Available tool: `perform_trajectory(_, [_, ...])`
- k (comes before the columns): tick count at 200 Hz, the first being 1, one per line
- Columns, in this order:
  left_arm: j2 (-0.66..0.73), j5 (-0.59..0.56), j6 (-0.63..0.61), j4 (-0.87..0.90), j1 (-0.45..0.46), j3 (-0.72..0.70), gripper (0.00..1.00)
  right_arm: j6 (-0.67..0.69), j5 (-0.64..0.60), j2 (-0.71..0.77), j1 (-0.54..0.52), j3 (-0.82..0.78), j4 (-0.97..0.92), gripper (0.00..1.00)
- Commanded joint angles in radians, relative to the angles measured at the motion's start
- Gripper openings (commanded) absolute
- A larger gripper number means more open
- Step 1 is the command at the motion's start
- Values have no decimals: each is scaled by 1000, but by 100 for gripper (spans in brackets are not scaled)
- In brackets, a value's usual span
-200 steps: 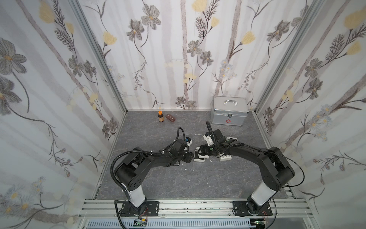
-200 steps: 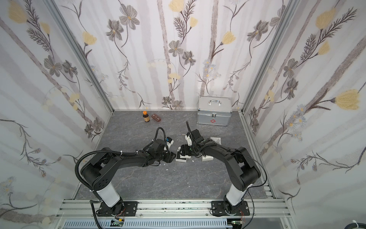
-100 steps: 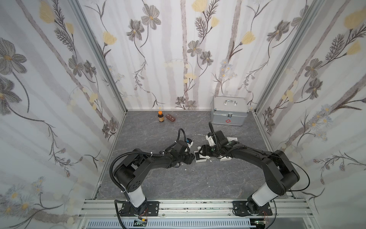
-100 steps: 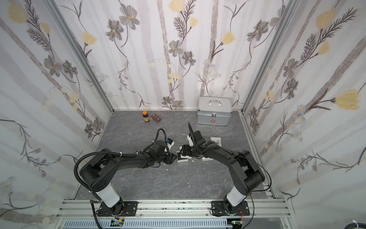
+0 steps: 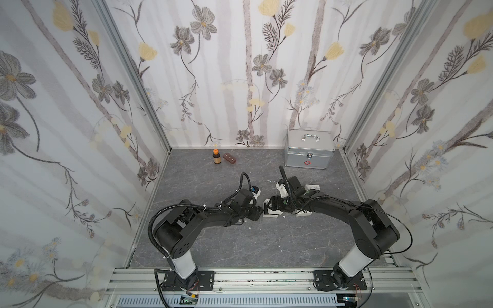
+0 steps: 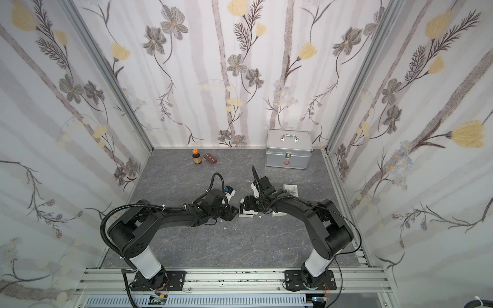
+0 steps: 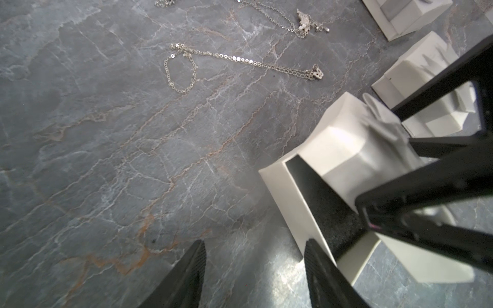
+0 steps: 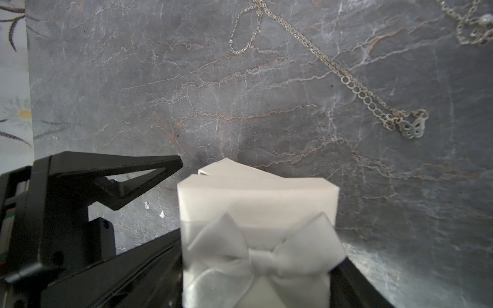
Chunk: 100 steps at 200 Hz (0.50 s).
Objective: Take the necklace out of the lift-off lid jewelry box
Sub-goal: Close the lid on the jewelry box.
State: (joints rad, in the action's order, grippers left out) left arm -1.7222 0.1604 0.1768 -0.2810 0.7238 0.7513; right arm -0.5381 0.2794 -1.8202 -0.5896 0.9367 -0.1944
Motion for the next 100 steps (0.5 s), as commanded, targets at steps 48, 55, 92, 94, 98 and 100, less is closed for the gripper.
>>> perform_trajectory(48, [14,-1,19,-24,7,-18,60,-16,-16,28,-4,-1,36,70])
perform_trajectory(55, [16,-2,21,-25,7,-20,60,-19,-22,35,-4,-1,34,70])
perform_trajectory(92, [20,-3,27,-38,11,-30,60,-19,-39,54,-5,-1,13,71])
perform_trajectory(94, [20,-3,27,-38,11,-29,60,-19,-41,53,-5,-1,12,71])
perform_trajectory(98, [19,-2,27,-38,11,-28,60,-18,-42,54,-4,-2,11,70])
perform_trajectory(100, [19,-2,27,-39,11,-29,60,-17,-42,54,-4,-3,11,71])
